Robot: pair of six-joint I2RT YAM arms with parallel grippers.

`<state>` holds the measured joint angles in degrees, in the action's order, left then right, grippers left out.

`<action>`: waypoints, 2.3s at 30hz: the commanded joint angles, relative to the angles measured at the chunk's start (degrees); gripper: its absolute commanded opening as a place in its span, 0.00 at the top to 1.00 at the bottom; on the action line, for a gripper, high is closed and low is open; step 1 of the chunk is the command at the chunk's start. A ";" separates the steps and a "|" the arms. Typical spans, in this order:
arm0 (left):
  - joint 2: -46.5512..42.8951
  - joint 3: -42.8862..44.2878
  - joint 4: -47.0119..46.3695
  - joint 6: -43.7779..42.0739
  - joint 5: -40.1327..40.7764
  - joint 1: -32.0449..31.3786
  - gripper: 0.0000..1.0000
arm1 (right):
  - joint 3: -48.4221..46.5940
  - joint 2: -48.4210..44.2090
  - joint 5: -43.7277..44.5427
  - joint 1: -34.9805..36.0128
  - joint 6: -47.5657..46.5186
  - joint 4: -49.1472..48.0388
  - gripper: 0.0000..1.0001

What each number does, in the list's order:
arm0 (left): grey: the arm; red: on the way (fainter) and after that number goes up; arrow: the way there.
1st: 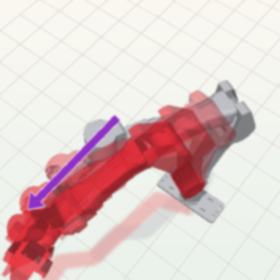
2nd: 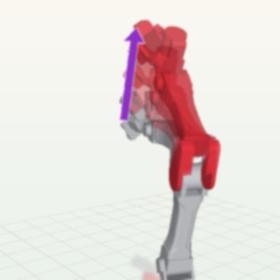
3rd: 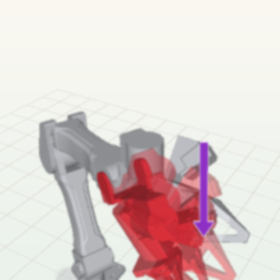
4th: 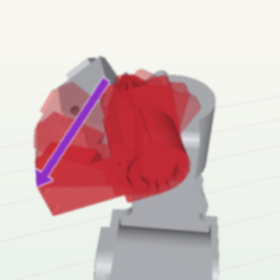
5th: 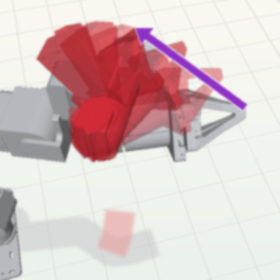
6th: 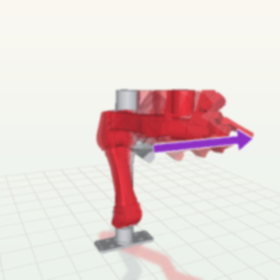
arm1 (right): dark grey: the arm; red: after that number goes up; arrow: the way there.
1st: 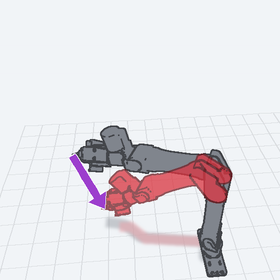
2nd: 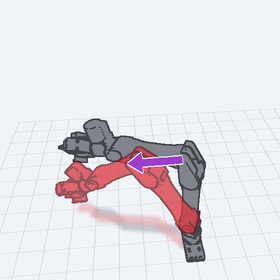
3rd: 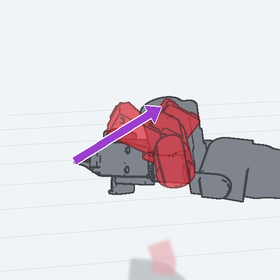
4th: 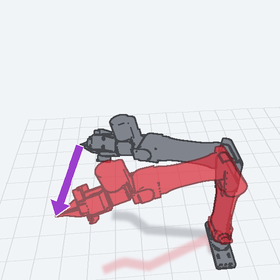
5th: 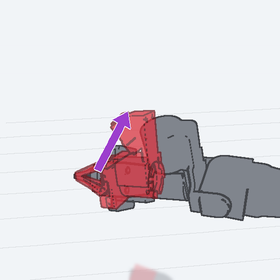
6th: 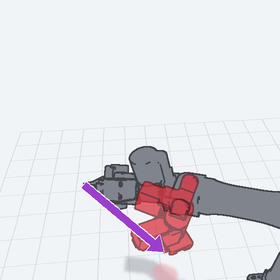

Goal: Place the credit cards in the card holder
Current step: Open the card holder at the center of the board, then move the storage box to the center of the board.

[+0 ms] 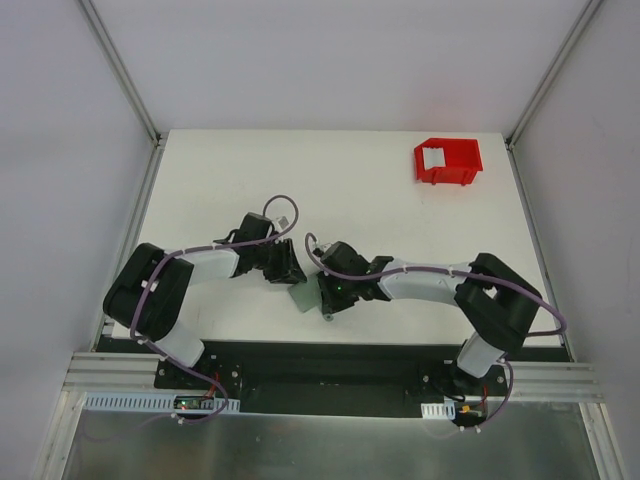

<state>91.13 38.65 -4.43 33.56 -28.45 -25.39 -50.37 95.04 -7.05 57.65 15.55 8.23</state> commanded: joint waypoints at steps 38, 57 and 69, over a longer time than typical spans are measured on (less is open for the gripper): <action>-18.45 -1.74 8.56 -2.36 11.31 -0.81 0.30 | -36.44 2.76 11.09 -48.23 -2.99 23.57 0.22; -15.20 1.25 9.88 -5.61 9.11 1.04 0.17 | -70.64 33.09 18.03 -62.74 7.03 27.71 0.12; -13.61 1.69 10.31 -6.14 7.97 2.71 0.16 | -76.46 40.75 20.15 -63.45 6.34 28.95 0.10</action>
<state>76.84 38.13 5.30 28.88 -19.25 -23.51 -125.43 135.79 11.66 -5.41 21.93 36.25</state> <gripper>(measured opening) 0.839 0.904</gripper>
